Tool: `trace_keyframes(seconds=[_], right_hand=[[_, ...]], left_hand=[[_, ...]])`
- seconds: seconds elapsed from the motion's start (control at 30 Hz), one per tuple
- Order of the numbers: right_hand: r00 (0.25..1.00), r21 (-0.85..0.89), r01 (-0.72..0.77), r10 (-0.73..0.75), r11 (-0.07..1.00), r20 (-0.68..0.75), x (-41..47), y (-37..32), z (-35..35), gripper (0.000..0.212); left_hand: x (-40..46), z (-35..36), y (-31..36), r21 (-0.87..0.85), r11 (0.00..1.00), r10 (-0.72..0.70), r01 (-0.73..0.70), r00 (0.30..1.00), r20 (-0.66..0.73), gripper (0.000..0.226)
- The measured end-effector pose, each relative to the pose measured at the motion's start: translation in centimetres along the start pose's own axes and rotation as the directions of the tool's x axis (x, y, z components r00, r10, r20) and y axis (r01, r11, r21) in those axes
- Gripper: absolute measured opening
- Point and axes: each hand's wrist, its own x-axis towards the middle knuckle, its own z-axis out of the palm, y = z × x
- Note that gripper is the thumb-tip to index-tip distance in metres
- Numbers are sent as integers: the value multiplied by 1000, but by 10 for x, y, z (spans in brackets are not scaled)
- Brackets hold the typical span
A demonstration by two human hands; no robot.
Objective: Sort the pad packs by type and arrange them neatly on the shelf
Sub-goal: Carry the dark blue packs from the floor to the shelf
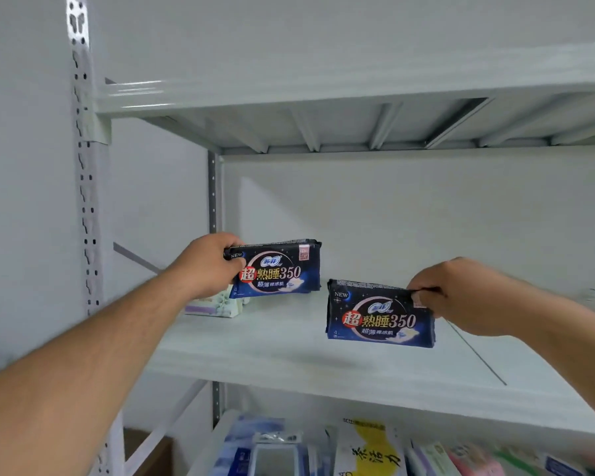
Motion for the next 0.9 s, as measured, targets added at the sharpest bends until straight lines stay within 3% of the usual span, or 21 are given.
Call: trace_keyframes(seconds=[0.23, 0.43, 0.63, 0.9], right_hand=[[1000, 1, -21, 21, 1000, 0, 68, 0, 20, 22], [997, 49, 59, -57, 997, -56, 113, 15, 31, 24], [993, 81, 115, -113, 990, -28, 150, 13, 53, 24], [998, 53, 67, -68, 996, 9, 199, -8, 75, 23]], left_hand=[[81, 26, -23, 38, 999, -6, 5, 1000, 17, 6], [121, 52, -18, 222, 973, 58, -62, 998, 25, 6], [155, 74, -17, 401, 906, 79, -137, 984, 157, 11], [212, 94, -36, 427, 860, 169, -278, 946, 277, 9]])
